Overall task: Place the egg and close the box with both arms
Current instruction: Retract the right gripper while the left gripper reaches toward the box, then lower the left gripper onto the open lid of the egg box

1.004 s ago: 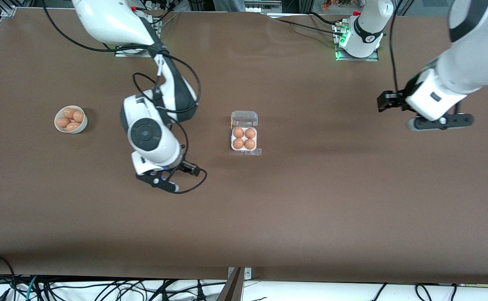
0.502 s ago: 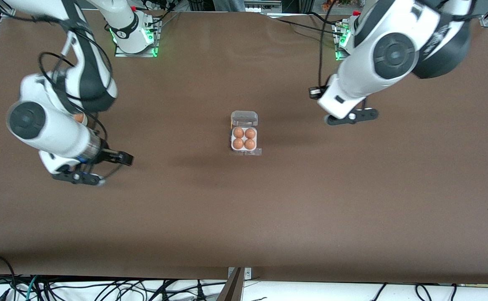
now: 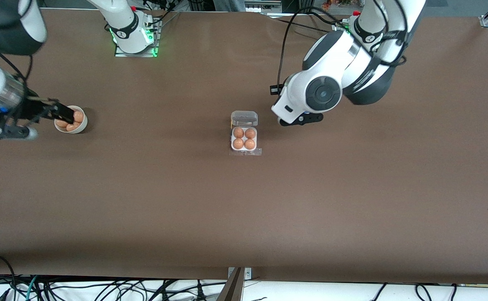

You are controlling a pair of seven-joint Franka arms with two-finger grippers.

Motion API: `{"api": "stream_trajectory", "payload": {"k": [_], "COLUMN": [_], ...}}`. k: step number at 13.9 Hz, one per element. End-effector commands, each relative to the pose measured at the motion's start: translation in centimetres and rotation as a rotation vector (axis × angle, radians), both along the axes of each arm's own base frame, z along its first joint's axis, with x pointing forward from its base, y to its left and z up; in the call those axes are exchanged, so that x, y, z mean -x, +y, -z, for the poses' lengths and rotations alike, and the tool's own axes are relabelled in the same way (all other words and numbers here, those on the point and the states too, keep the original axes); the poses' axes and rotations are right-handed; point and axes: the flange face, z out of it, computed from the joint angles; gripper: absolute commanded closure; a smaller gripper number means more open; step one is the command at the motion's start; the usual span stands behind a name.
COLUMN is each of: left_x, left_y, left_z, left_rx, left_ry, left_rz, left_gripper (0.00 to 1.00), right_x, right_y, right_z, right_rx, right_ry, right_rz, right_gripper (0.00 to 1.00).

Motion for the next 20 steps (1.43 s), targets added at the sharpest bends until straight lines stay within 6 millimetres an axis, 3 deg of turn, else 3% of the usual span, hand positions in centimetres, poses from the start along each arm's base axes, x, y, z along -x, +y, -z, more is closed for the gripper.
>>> {"api": "stream_trajectory", "payload": {"k": [1, 3, 8, 11, 15, 16, 20], "left_x": [0.5, 0.9, 3.1, 3.9, 4.5, 4.5, 4.5], "left_y": [-2.5, -4.1, -8.1, -10.1, -11.9, -12.1, -12.4], "left_z": [2.6, 4.3, 7.8, 8.7, 10.6, 10.9, 12.8], "left_rx": [0.024, 0.043, 0.057, 0.075, 0.086, 0.087, 0.062], "left_ry": [0.072, 0.084, 0.087, 0.048, 0.006, 0.001, -0.025], "left_rz": [-0.010, -0.016, 0.014, 0.021, 0.020, 0.018, 0.023], "left_gripper": [1.00, 1.00, 1.00, 1.00, 1.00, 1.00, 1.00], "right_x": [1.5, 2.7, 2.5, 2.4, 2.4, 2.3, 1.8], "right_y": [-0.7, -2.3, -3.0, -2.8, -2.1, -1.3, -1.0], "right_z": [-4.1, -6.5, -6.5, -6.4, -6.6, -6.6, -5.8], "right_rx": [0.006, -0.019, -0.057, -0.054, -0.054, -0.054, -0.057], "right_ry": [0.029, -0.024, -0.095, -0.098, -0.101, -0.100, -0.086], "right_rz": [-0.004, 0.047, 0.081, 0.102, 0.099, 0.085, 0.083], "right_gripper": [0.00, 0.00, 0.00, 0.00, 0.00, 0.00, 0.00]}}
